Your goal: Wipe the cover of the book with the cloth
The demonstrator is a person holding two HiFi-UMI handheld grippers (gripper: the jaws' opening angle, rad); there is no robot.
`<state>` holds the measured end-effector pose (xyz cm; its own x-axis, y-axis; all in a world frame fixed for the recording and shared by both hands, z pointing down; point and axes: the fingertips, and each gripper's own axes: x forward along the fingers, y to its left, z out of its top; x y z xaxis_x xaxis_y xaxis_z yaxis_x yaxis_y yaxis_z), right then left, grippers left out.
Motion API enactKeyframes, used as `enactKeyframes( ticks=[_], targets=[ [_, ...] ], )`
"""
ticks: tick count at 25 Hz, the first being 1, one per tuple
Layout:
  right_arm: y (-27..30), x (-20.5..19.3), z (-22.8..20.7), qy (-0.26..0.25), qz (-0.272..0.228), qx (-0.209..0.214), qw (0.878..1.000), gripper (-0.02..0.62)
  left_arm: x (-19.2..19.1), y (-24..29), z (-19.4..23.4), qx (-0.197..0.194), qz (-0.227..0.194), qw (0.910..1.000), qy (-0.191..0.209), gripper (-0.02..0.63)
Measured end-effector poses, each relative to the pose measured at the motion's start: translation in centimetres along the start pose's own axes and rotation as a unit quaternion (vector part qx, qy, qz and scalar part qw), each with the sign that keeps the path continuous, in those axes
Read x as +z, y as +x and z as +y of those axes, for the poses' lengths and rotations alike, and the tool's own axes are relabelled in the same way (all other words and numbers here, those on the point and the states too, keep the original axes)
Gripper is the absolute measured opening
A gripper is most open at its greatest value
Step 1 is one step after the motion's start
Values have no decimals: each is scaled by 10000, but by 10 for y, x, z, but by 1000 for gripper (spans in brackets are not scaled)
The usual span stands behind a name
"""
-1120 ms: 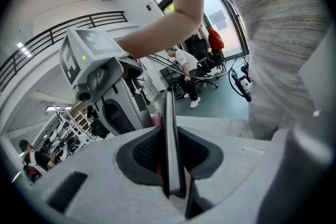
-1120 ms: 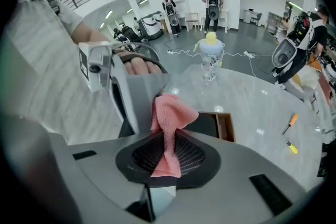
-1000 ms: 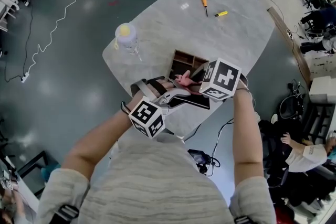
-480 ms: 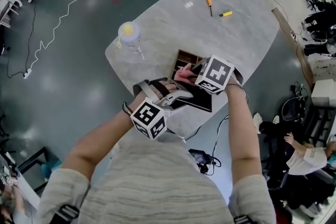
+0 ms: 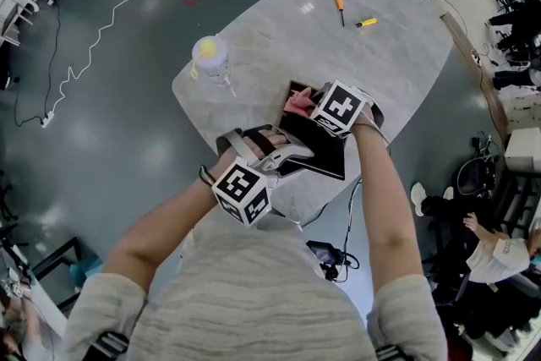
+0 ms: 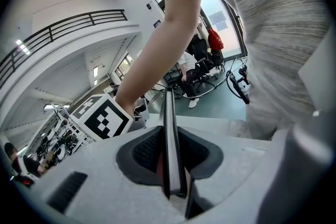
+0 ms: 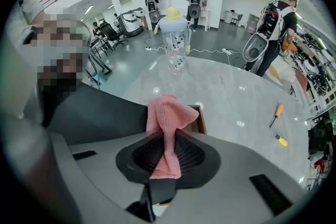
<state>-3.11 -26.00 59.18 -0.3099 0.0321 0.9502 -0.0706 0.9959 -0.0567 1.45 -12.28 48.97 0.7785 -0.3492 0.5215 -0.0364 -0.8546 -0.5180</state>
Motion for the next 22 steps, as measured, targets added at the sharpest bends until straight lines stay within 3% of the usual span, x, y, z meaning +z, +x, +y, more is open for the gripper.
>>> enactKeyframes(
  ticks=[10, 13, 15, 18, 20, 22],
  targets=[
    [12, -25, -34, 578, -64, -799, 9951, 57, -3, -4, 0, -31, 8, 10000, -13, 79],
    [2, -38, -46, 1357, -474, -1011, 9844, 57, -3, -5, 2, -54, 6, 10000, -11, 79],
    [-18, -43, -53, 2156, -1181, -1122, 9628, 57, -2, -6, 3, -51, 0, 10000, -33, 80],
    [-61, -46, -55, 3162, -2545, -1229, 9056, 57, -2, -5, 3, -38, 2, 10000, -72, 79],
    [-91, -46, -50, 3515, -3344, -1268, 8652, 57, -3, -5, 4, -32, 15, 10000, -73, 78],
    [-116, -49, -41, 3600, -3783, -1411, 8411, 57, -2, -5, 6, -19, 30, 10000, -50, 78]
  ],
)
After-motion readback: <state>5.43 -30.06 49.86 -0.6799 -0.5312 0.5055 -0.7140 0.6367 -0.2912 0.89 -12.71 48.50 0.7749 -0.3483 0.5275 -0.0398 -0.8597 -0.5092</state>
